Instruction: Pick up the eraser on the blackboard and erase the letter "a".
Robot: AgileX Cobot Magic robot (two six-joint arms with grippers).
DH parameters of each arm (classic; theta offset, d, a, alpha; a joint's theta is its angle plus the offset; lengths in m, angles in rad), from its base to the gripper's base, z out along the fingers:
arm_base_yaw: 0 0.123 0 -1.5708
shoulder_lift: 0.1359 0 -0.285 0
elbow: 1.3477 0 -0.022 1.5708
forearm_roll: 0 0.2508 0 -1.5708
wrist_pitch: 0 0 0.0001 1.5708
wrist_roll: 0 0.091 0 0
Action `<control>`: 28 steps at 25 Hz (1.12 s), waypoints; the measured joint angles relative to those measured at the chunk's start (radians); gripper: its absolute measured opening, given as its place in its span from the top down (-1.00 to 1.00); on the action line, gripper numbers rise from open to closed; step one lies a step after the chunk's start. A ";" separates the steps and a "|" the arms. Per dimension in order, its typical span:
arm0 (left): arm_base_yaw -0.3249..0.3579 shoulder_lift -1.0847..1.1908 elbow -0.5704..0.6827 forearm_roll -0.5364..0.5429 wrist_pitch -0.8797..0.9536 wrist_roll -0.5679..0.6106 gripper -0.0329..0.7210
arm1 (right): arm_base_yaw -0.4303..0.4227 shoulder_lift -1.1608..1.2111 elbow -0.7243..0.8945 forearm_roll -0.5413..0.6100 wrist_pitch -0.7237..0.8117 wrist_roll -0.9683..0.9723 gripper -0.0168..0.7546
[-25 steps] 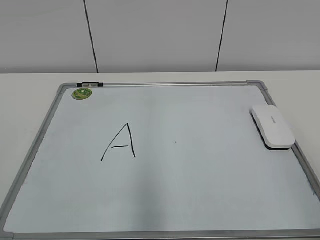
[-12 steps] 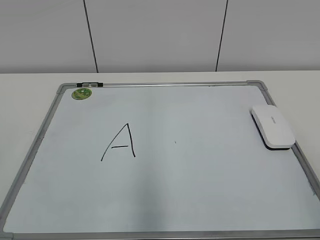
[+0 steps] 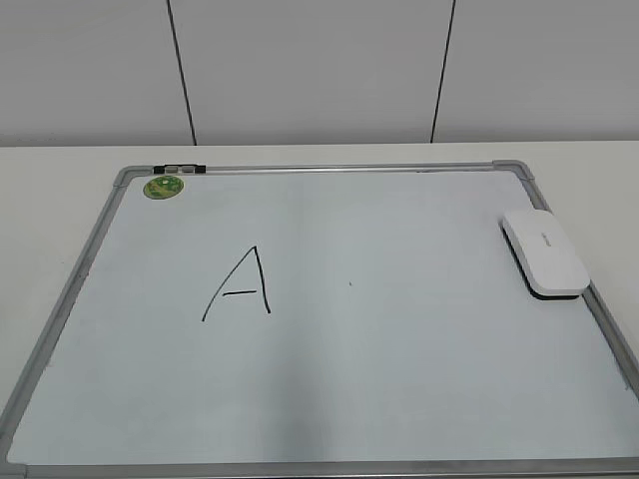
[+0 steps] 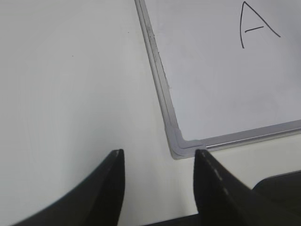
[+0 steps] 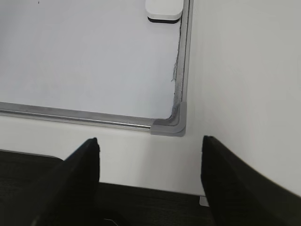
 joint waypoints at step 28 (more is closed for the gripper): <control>0.156 -0.178 0.000 -0.002 0.002 0.000 -0.01 | -0.181 -0.200 0.000 -0.004 0.000 0.002 -0.34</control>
